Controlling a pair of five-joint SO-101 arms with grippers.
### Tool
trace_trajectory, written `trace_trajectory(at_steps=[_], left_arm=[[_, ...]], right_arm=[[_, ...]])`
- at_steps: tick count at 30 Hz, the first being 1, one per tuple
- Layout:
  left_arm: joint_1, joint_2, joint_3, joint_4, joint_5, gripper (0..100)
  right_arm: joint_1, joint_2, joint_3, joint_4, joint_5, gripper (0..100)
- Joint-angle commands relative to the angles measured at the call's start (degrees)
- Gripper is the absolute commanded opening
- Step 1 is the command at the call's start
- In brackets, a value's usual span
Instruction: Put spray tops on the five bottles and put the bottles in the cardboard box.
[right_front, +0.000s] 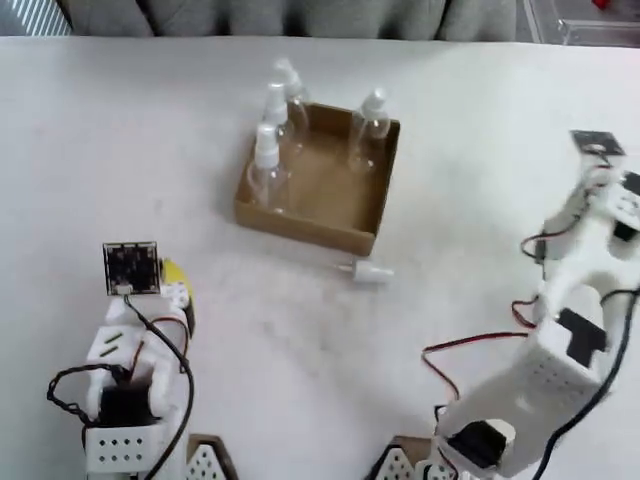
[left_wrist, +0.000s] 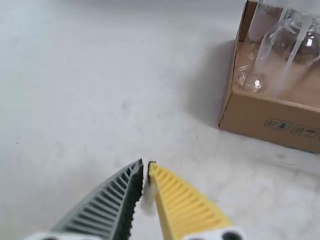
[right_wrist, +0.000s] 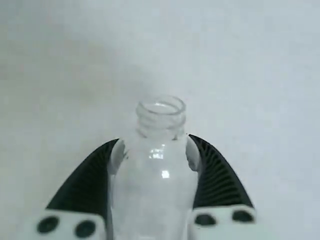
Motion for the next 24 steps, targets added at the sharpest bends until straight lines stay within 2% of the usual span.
trace_trajectory(at_steps=[1, 9, 16, 24], left_arm=[[0.4, -0.7, 0.0, 0.0, -0.5, 3], [0.4, -0.7, 0.0, 1.2, -0.5, 3], [0.3, -0.7, 0.0, 1.2, -0.5, 3], [0.3, -0.7, 0.0, 1.2, -0.5, 3]], right_arm=[[5.9, -2.9, -2.5, -2.4, 4.0, 2.4], [9.3, 5.6, -2.7, -8.4, 11.1, 25.9], [9.2, 8.6, -2.8, -13.5, 13.1, 32.5], [10.6, 2.0, -3.1, -7.0, 13.2, 32.6]])
